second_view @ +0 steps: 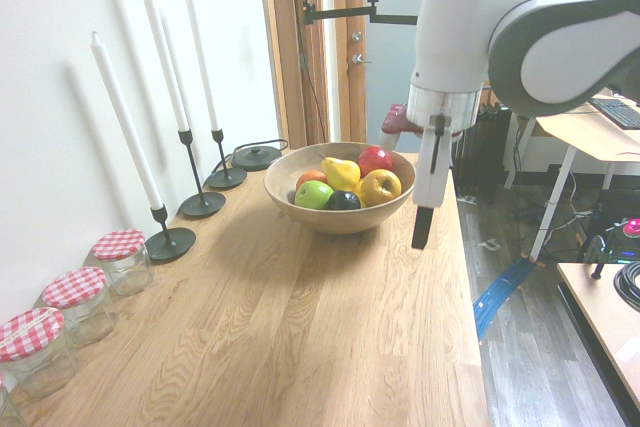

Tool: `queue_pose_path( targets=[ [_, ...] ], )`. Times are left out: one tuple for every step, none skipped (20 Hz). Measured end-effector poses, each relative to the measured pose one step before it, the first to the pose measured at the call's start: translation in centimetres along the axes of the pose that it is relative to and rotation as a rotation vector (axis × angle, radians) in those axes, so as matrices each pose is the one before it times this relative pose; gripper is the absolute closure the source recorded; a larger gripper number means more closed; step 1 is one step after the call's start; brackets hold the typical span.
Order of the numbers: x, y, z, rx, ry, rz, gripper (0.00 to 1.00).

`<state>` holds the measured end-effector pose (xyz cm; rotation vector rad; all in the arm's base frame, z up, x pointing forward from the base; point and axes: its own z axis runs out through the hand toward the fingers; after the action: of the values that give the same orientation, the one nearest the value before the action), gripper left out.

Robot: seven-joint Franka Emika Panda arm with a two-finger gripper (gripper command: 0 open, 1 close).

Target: Take pear out of the basket

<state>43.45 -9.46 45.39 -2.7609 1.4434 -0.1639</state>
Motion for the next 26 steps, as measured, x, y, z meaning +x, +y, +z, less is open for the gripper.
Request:
queue_pose_path(
  targets=[
    [0.940, 0.846, -0.278, 0.00002, 0.00087, 0.00975, 0.00],
    [1.035, 0.947, -0.339, 0.00024, 0.00102, 0.00901, 0.00],
    [1.048, 0.981, -0.351, 0.00119, 0.00151, 0.00861, 0.00],
    [0.993, 0.931, -0.397, 0.00208, 0.00094, 0.00659, 0.00],
    [1.012, 0.908, -0.407, 0.00103, 0.00048, 0.00678, 0.00],
    [1.009, 0.804, -0.387, 0.00045, -0.00005, 0.00476, 0.00],
    [0.962, 0.614, -0.298, 0.00089, 0.00177, 0.00372, 0.00],
    [0.917, 0.429, -0.164, -0.00129, 0.00007, 0.00213, 0.00],
    [0.908, 0.248, -0.030, -0.00308, -0.00133, 0.00273, 0.00],
    [0.938, 0.096, 0.064, -0.00437, -0.00089, -0.00052, 0.00],
    [0.963, -0.044, 0.115, -0.00485, -0.00050, -0.00366, 0.00],
    [0.961, -0.164, 0.118, -0.00513, -0.00161, -0.00616, 0.00],
    [0.986, -0.246, 0.023, -0.00500, -0.00104, -0.00934, 0.00],
    [0.940, -0.328, -0.084, -0.00425, 0.00028, -0.00727, 0.00],
    [0.828, -0.400, -0.096, -0.00390, -0.00082, -0.00480, 0.00],
    [0.793, -0.480, -0.196, -0.00207, -0.00074, -0.00451, 0.00],
    [0.668, -0.459, -0.161, -0.00187, -0.00272, -0.00351, 0.00],
    [0.559, -0.415, -0.014, -0.00237, -0.00131, -0.00244, 0.00],
    [0.458, -0.370, 0.184, -0.00378, -0.00340, -0.00262, 0.00],
    [0.361, -0.303, 0.413, -0.00372, -0.00570, -0.00165, 0.00],
    [0.273, -0.240, 0.609, -0.00390, -0.00849, -0.00046, 0.00],
    [0.231, -0.187, 0.766, -0.00364, -0.01224, 0.00092, 0.00],
    [0.178, -0.079, 0.856, -0.00501, -0.01321, 0.00125, 0.00],
    [0.174, -0.032, 0.792, -0.00382, -0.01187, 0.00167, 0.00],
    [0.169, -0.012, 0.684, -0.00271, -0.01039, 0.00192, 0.00],
    [0.163, 0.029, 0.554, -0.00284, -0.00703, 0.00144, 0.00]
  ],
)
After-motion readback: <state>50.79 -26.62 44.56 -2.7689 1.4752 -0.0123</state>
